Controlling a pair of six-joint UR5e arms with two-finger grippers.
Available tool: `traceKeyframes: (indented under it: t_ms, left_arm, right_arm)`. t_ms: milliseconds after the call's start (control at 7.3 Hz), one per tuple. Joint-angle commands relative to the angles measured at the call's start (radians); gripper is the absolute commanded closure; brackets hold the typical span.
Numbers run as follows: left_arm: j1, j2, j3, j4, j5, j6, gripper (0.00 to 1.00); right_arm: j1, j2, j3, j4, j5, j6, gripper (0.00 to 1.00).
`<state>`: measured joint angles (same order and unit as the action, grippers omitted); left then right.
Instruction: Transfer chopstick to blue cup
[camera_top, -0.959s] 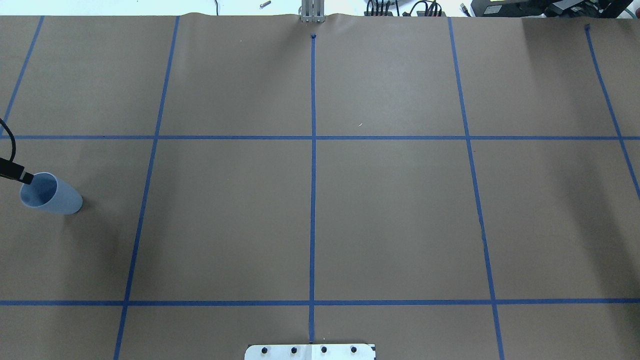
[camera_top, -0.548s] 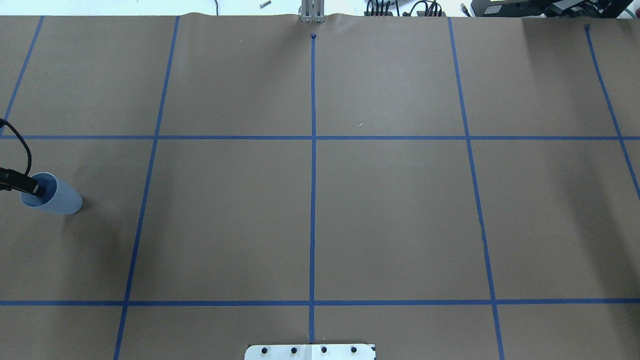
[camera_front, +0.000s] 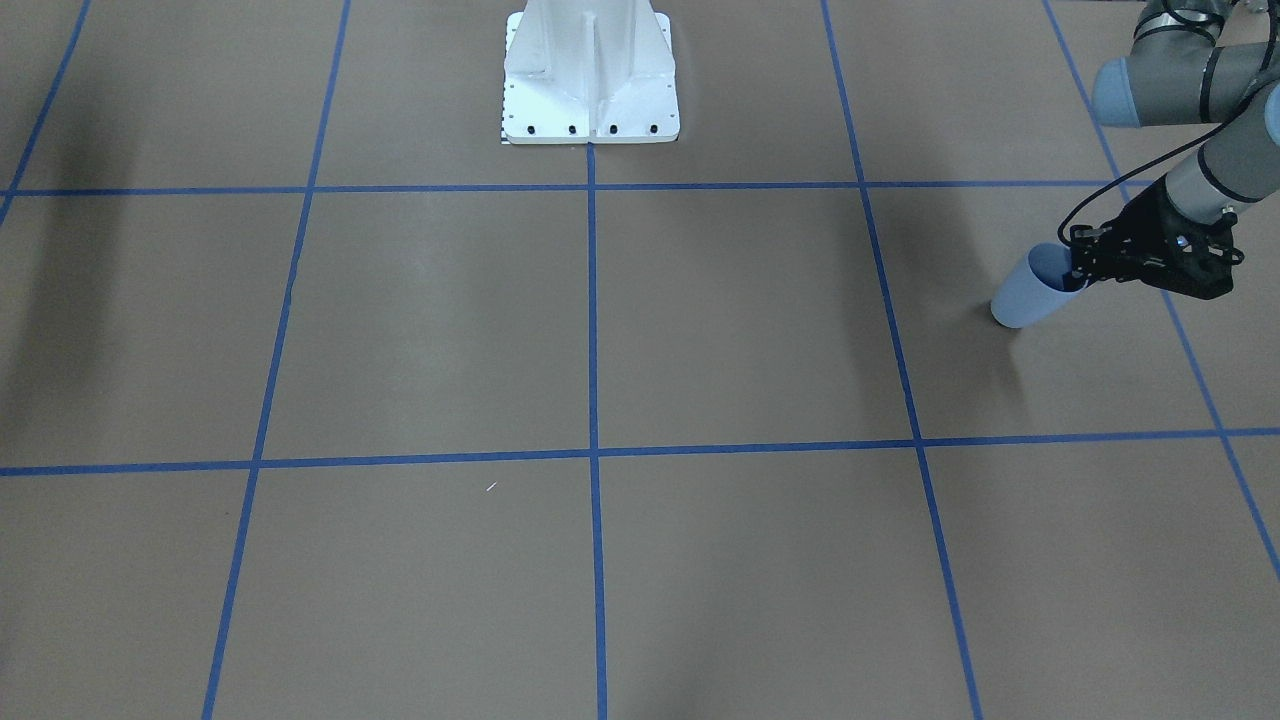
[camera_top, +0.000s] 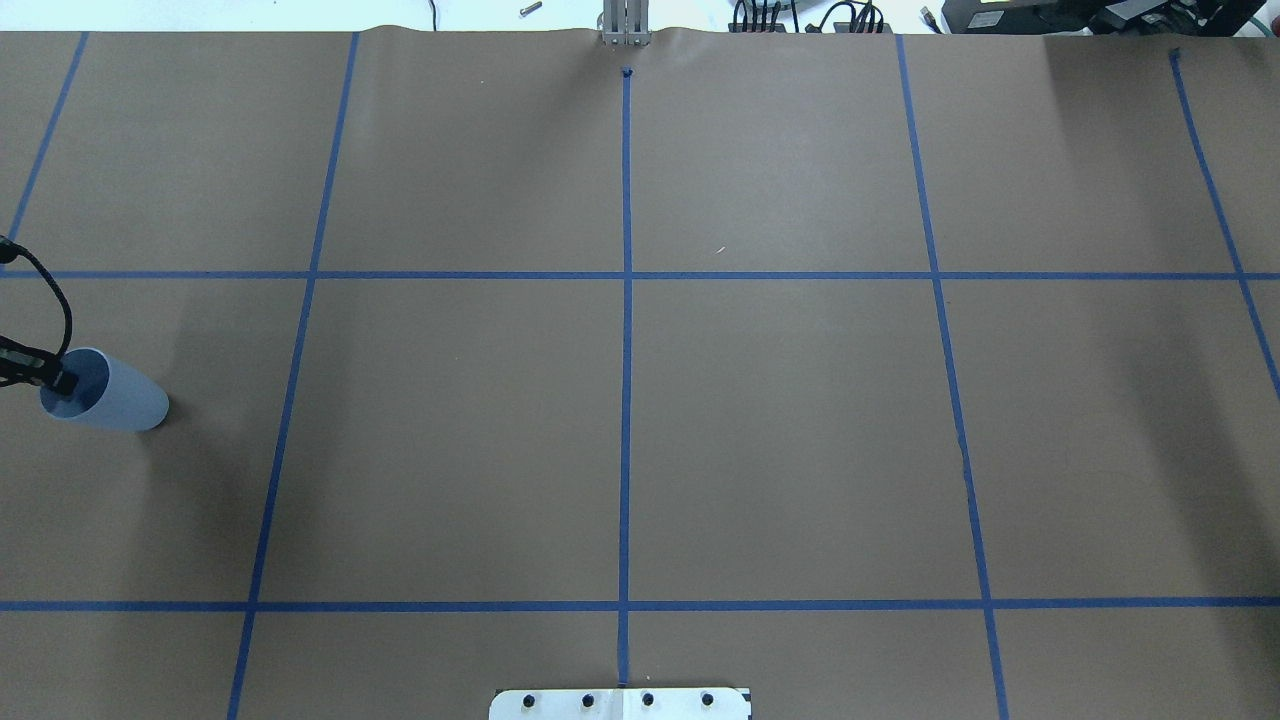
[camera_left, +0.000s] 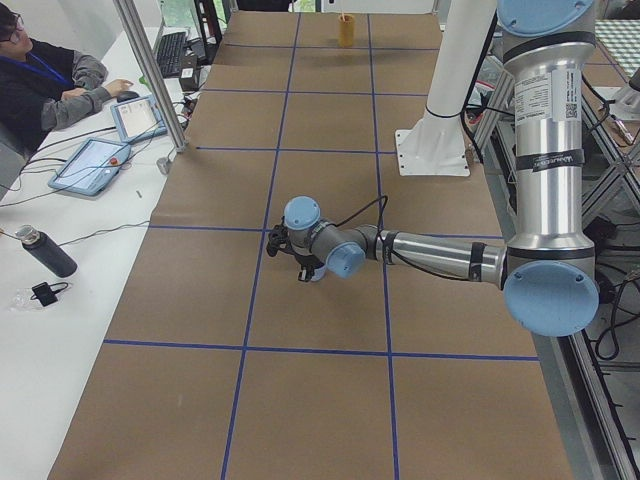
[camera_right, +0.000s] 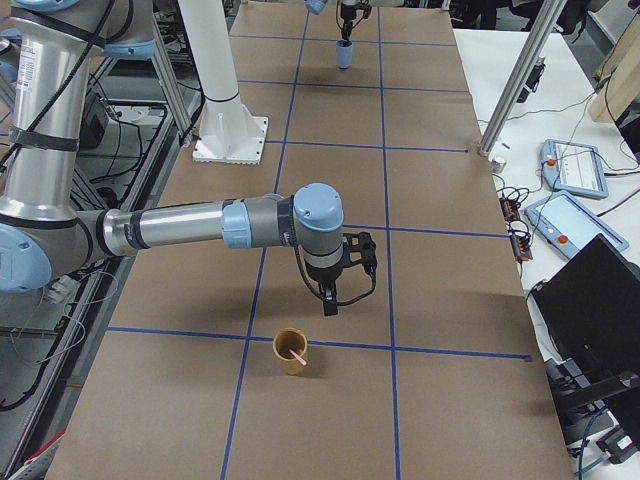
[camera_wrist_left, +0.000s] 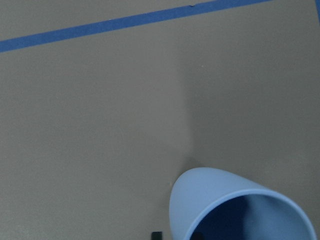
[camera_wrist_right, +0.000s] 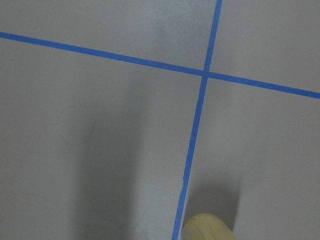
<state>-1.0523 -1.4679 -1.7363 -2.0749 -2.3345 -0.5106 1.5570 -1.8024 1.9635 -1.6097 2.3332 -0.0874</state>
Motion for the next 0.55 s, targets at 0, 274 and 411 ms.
traceKeyframes:
  t_ms: [0, 274, 411]
  left_arm:
    - [-0.006, -0.024, -0.063, 0.05, -0.085, -0.009, 1.0]
    - [-0.006, -0.215, -0.081, 0.157, -0.1, -0.208, 1.0]
    - [0.015, -0.362, -0.081, 0.273, -0.092, -0.301, 1.0]
  right_arm:
    - [0.0, 0.0, 0.0, 0.001, 0.0, 0.0, 0.0]
    - [0.0, 0.001, 0.002, 0.001, 0.0, 0.0, 0.0]
    - [-0.002, 0.002, 0.0, -0.001, 0.0, 0.0, 0.0]
